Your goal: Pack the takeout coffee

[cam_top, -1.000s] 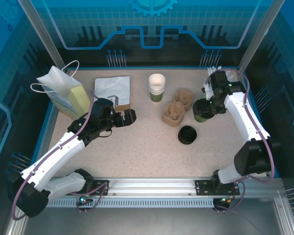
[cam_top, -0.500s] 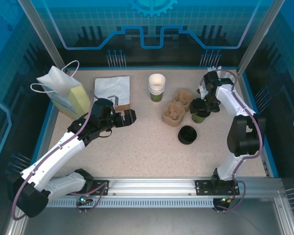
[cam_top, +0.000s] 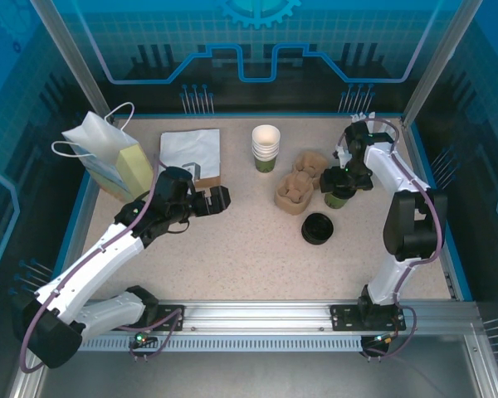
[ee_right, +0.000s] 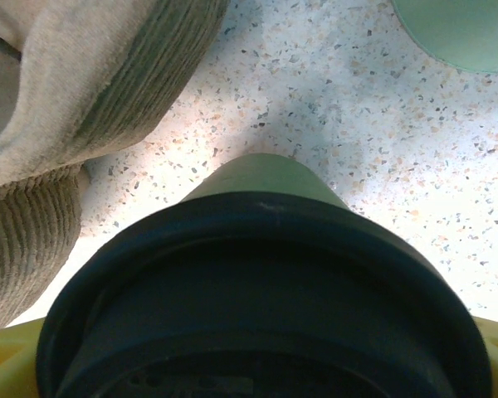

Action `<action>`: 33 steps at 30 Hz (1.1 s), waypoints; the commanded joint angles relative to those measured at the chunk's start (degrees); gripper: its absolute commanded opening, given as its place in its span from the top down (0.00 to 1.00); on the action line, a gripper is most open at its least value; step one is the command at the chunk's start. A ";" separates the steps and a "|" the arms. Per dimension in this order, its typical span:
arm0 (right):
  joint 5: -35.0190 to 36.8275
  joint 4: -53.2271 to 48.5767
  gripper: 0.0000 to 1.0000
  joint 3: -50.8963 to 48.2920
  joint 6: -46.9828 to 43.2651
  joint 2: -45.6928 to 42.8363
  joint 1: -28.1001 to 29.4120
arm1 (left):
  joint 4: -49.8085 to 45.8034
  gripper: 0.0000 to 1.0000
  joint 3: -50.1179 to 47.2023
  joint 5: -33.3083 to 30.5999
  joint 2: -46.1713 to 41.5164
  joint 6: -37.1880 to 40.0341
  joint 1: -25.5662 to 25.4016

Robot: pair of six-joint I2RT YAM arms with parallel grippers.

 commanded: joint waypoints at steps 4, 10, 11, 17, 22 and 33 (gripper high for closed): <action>-1.73 -0.88 0.01 -0.25 -0.14 -1.21 -0.93 | -1.75 0.01 2.61 -1.39 0.15 1.36 0.59; -1.30 -2.50 0.00 -1.35 0.42 -4.43 -1.05 | -2.37 0.01 3.36 -2.26 -1.55 0.69 0.56; -0.96 -2.65 0.00 -1.72 0.54 -5.21 -1.07 | -2.66 0.01 3.64 -2.25 -1.73 0.69 0.63; 0.29 -3.75 0.01 -3.18 1.10 -11.57 -1.56 | -5.43 0.01 5.52 -5.43 -2.80 -1.44 0.74; 0.42 -3.84 0.03 -4.74 1.67 -18.21 -2.09 | -5.16 0.01 4.84 -5.28 -4.58 -4.13 2.27; -5.79 3.35 0.02 -15.35 5.41 -38.36 -2.52 | -16.29 0.01 13.64 -7.67 -6.29 -4.56 9.43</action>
